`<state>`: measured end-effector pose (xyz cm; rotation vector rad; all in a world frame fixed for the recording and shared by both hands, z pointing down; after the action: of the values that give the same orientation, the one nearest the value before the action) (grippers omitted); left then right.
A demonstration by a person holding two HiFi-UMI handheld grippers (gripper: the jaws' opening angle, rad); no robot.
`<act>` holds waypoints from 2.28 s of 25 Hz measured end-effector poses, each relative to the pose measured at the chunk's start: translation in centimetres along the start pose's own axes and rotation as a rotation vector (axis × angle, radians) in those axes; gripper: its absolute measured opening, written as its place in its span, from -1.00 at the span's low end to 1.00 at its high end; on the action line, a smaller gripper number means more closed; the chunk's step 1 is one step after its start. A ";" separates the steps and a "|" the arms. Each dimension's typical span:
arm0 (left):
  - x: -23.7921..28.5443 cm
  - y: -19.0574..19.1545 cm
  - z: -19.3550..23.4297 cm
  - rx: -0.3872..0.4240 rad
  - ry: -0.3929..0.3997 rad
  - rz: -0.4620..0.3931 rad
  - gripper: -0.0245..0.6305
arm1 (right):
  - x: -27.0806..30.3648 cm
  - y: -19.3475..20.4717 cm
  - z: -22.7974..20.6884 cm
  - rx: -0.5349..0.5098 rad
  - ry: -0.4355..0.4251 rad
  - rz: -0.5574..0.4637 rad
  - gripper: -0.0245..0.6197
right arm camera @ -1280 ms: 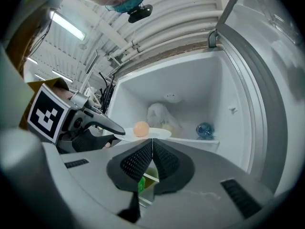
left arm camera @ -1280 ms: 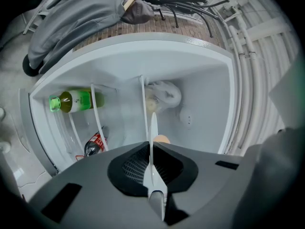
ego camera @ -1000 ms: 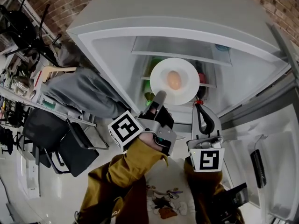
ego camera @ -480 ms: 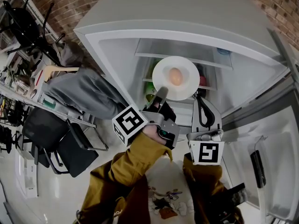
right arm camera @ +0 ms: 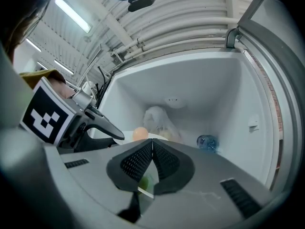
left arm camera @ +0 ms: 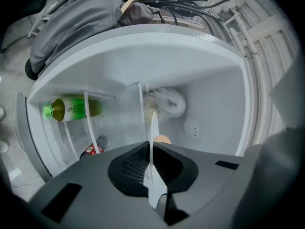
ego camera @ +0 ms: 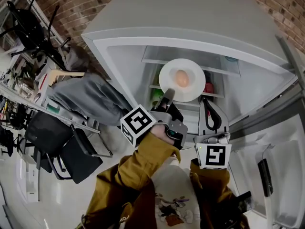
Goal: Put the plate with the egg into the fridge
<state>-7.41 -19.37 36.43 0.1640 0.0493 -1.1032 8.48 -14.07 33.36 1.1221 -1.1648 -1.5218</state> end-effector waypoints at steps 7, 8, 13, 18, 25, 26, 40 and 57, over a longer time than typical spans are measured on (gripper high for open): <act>1.2 -0.7 0.7 -0.003 -0.034 -0.018 -0.87 | 1.0 0.9 0.0 -0.005 -0.006 0.009 -0.90; 1.3 -0.8 0.8 -0.005 -0.036 -0.021 -0.87 | 1.2 0.9 0.0 -0.005 -0.007 0.009 -0.90; 2.1 -1.3 1.1 -0.016 -0.036 -0.031 -0.87 | 1.9 1.0 -0.1 -0.002 0.000 0.003 -0.90; 2.7 -1.5 1.1 -0.012 -0.038 -0.025 -0.87 | 2.3 0.8 -0.1 -0.002 0.006 -0.009 -0.90; 3.7 -1.8 1.0 -0.023 -0.030 -0.014 -0.87 | 2.9 0.6 0.1 0.006 0.006 -0.001 -0.90; 3.9 -1.9 1.0 -0.023 -0.030 -0.014 -0.87 | 3.0 0.4 0.1 0.005 0.008 -0.009 -0.90; 6.1 -2.7 0.6 -0.039 -0.027 -0.014 -0.87 | 3.8 0.2 -0.2 -0.005 0.016 0.001 -0.90; 8.1 -2.9 1.4 -0.051 -0.049 -0.026 -0.87 | 4.8 0.6 -1.4 0.009 0.028 -0.005 -0.90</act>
<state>-6.40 -27.99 36.56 0.0908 0.0360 -1.1303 8.97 -19.12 33.11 1.1497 -1.1522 -1.5010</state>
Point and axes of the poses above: the fingertips, and each gripper's own axes: x forward along the fingers, z to its left, y out of its underside, the point moved 7 cm from there along -x, backward along the fingers, and after that the axes turned 9 degrees about y, right-handed, at the moved point
